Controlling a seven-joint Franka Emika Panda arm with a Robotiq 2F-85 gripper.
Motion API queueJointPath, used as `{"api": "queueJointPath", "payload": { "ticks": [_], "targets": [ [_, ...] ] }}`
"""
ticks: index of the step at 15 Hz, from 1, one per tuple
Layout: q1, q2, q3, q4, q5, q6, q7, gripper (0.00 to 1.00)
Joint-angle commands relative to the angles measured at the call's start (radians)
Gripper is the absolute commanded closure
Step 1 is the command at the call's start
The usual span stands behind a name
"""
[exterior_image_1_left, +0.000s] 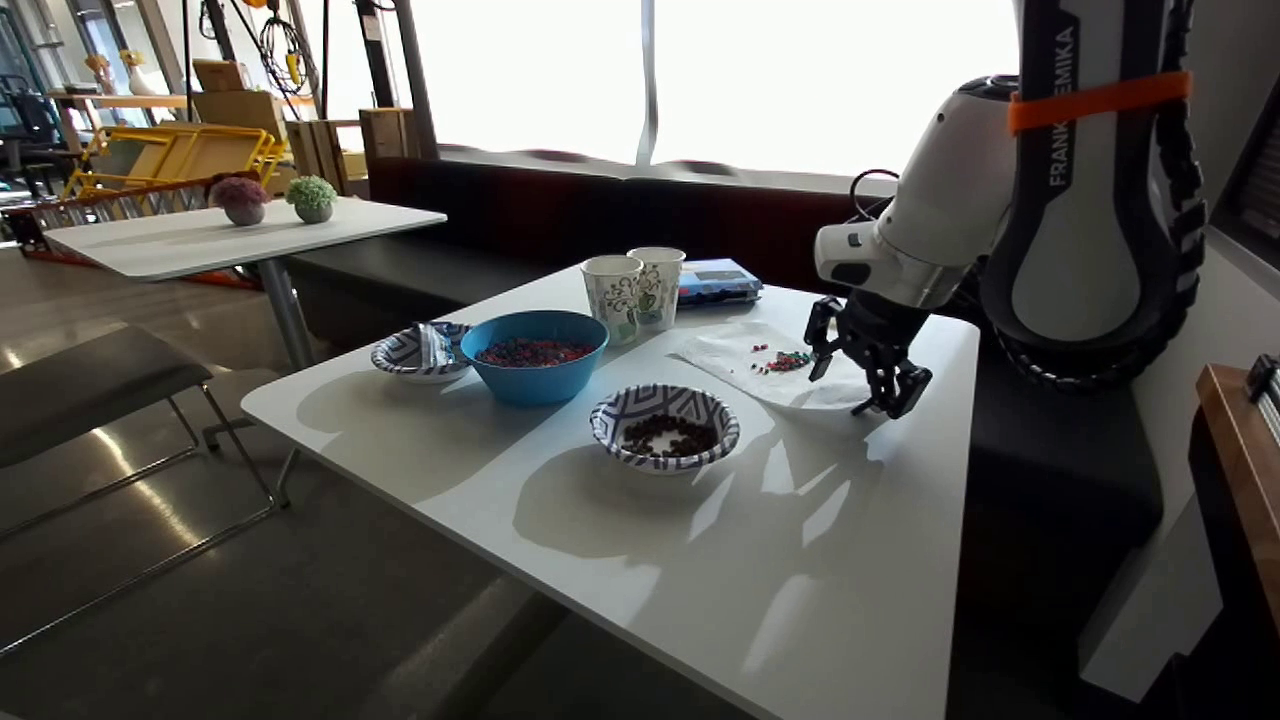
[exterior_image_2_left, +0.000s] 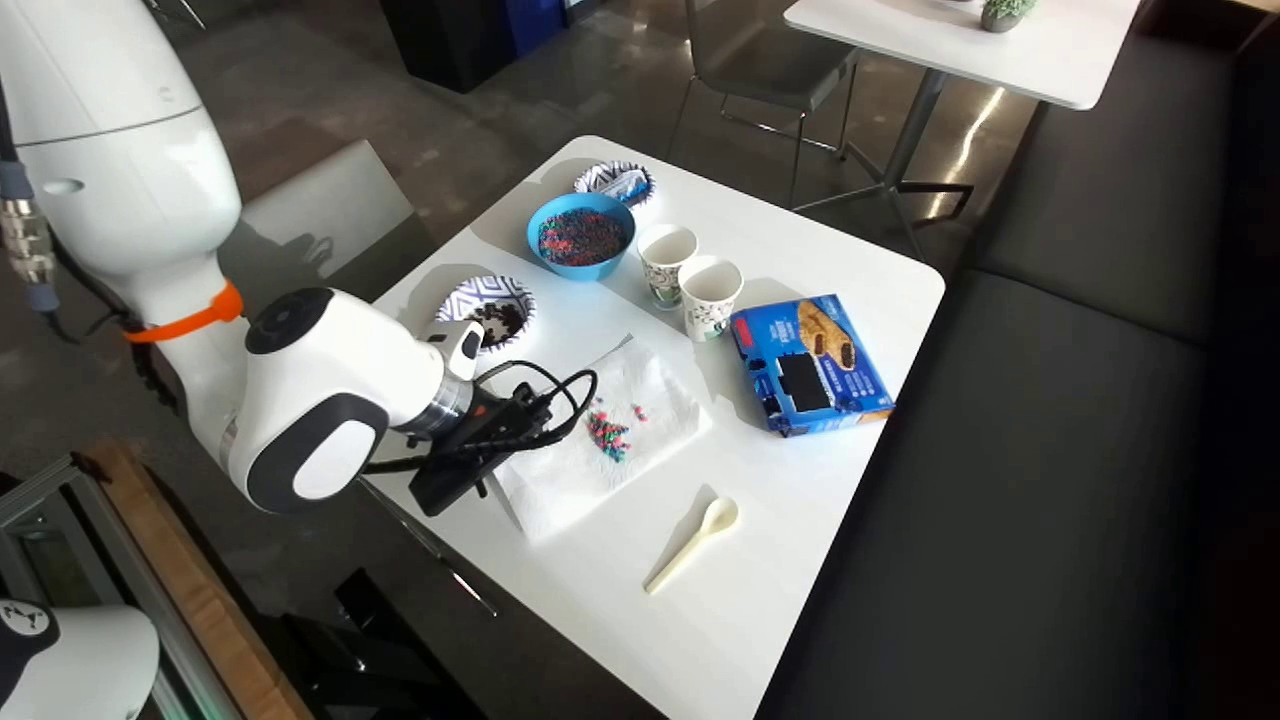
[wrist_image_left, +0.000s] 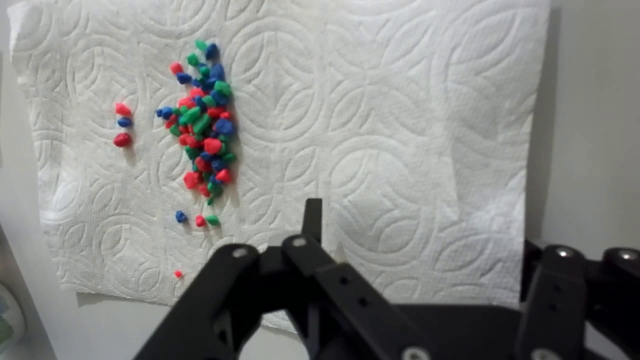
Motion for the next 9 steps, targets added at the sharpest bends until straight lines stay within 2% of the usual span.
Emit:
{"api": "queueJointPath", "payload": {
  "ticks": [1, 2, 4, 6, 8, 9],
  "targets": [
    [0.124, -0.066, -0.061, -0.053, 0.086, -0.111, -0.034, 0.29],
    [0.167, -0.079, -0.084, -0.063, 0.108, -0.140, -0.035, 0.31],
    [0.240, -0.095, -0.132, -0.073, 0.134, -0.199, -0.035, 0.23],
    [0.300, -0.103, -0.174, -0.079, 0.133, -0.248, -0.022, 0.22],
    [0.337, -0.101, -0.205, -0.077, 0.111, -0.279, -0.013, 0.31],
    [0.350, -0.096, -0.217, -0.074, 0.101, -0.292, -0.005, 0.30]
  ]
}}
